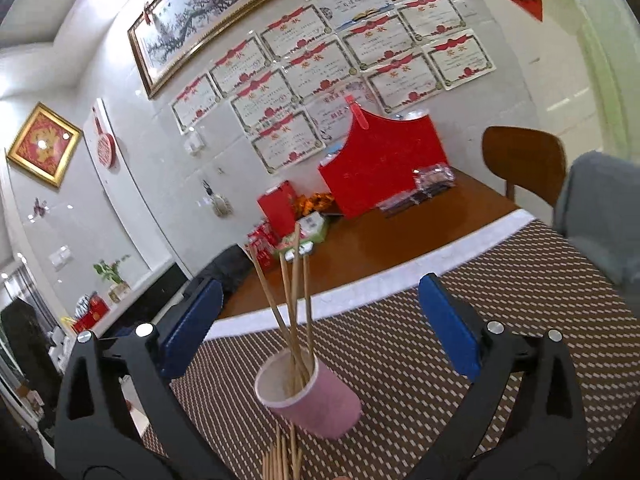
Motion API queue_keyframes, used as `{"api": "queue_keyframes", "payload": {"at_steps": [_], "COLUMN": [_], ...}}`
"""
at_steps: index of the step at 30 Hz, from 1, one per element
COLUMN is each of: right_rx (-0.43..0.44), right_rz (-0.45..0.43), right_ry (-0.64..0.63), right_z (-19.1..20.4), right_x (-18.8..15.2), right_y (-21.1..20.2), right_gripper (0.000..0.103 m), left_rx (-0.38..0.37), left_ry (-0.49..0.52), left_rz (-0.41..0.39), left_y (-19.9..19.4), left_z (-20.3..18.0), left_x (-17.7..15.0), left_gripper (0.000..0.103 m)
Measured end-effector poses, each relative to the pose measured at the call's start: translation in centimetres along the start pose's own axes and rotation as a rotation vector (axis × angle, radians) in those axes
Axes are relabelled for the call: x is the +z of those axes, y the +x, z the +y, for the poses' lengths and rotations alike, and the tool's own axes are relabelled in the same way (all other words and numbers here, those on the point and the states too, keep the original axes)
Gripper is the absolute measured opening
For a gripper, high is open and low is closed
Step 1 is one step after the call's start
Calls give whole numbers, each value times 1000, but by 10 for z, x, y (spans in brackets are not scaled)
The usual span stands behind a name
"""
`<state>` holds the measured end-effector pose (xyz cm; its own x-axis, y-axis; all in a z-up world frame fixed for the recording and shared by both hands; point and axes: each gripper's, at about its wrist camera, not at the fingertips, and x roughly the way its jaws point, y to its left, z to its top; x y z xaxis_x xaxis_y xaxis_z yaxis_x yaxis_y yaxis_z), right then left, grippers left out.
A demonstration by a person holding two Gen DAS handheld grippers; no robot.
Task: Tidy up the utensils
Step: 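Move both open grippers back down to the chopstick pile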
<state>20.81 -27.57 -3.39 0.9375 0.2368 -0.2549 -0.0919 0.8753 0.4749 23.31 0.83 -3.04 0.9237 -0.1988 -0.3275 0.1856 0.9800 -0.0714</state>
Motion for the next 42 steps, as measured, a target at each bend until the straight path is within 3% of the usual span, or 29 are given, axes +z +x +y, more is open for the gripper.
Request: {"api": "queue_keyframes", "payload": {"at_steps": [8, 15, 27, 37, 42], "right_rx": [-50, -56, -72, -105, -109], "right_rz": [110, 203, 302, 377, 406], "right_ry": [-135, -214, -230, -183, -172], "right_z": [28, 39, 27, 2, -6], "right_x": [-26, -60, -94, -117, -126], "right_y": [-42, -62, -68, -65, -61], "right_gripper": [97, 97, 97, 97, 97], "left_rx": [65, 103, 105, 103, 93], "left_ry": [-6, -24, -20, 53, 46], "left_rz": [98, 194, 340, 555, 605], "left_y": [-42, -63, -62, -36, -26], "left_z": [11, 24, 18, -5, -11], "left_x": [-24, -68, -127, -184, -196], "left_gripper": [84, 84, 84, 84, 84]}}
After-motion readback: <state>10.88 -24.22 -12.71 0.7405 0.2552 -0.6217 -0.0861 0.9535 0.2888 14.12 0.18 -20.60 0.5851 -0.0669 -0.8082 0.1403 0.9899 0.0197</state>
